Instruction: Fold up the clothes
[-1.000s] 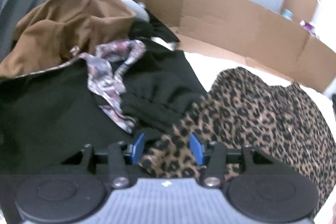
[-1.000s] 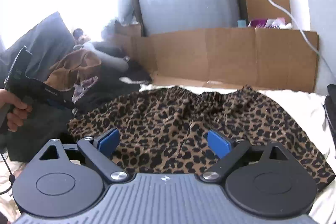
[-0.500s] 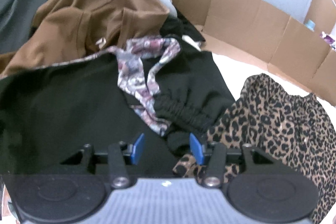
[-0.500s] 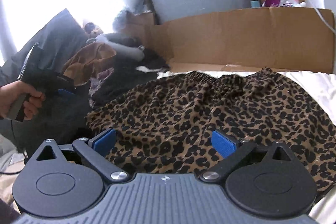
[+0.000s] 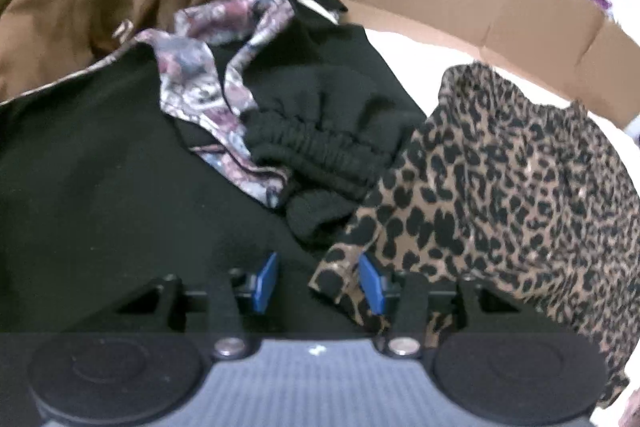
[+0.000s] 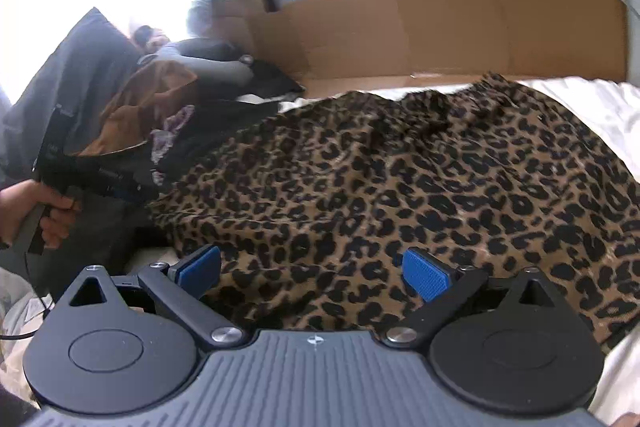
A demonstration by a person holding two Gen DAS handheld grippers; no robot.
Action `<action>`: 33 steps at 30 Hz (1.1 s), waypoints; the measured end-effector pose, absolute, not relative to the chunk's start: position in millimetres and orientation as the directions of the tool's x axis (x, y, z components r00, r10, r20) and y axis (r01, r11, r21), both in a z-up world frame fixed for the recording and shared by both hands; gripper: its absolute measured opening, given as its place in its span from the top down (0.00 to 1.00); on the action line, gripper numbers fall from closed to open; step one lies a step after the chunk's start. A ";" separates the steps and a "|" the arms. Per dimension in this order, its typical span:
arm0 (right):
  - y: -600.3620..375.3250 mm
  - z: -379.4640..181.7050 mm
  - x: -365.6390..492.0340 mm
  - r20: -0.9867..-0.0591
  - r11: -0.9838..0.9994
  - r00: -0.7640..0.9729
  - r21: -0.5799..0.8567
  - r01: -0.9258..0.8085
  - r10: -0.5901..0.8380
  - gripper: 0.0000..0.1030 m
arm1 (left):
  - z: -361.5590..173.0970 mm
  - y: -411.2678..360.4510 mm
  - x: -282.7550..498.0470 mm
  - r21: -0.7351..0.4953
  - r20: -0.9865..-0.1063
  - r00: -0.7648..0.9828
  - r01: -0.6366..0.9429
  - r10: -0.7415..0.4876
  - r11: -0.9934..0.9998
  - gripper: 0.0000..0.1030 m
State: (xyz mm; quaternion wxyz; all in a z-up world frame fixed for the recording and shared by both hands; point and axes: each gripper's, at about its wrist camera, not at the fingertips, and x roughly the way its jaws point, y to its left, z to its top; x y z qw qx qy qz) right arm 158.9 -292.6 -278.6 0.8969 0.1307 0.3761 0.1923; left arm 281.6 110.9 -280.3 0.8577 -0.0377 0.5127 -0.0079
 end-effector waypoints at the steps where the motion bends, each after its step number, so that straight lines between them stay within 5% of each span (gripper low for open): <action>1: -294.4 -280.4 159.5 -0.632 0.896 0.643 0.379 -0.231 0.433 0.03 | -282.4 110.8 282.5 -0.069 -0.881 0.471 -0.020 -0.051 0.997 0.53; 11: -301.8 -288.9 164.1 -0.669 0.908 0.626 0.379 -0.176 0.401 0.03 | -296.5 100.8 281.9 0.024 -0.891 0.453 0.071 -0.010 0.997 0.58; 18: -300.4 -289.9 165.3 -0.687 0.917 0.615 0.357 -0.179 0.387 0.03 | -302.4 90.4 282.0 0.089 -0.892 0.452 0.145 0.014 0.985 0.79; 24: -302.9 -288.5 166.9 -0.682 0.920 0.627 0.350 -0.174 0.378 0.03 | -284.1 87.0 274.1 0.044 -0.890 0.456 0.129 -0.020 0.991 0.93; 33: -301.9 -291.7 175.9 -0.670 0.916 0.630 0.342 -0.209 0.394 0.03 | -249.4 50.3 274.2 -0.060 -0.875 0.463 0.180 -0.138 0.982 0.94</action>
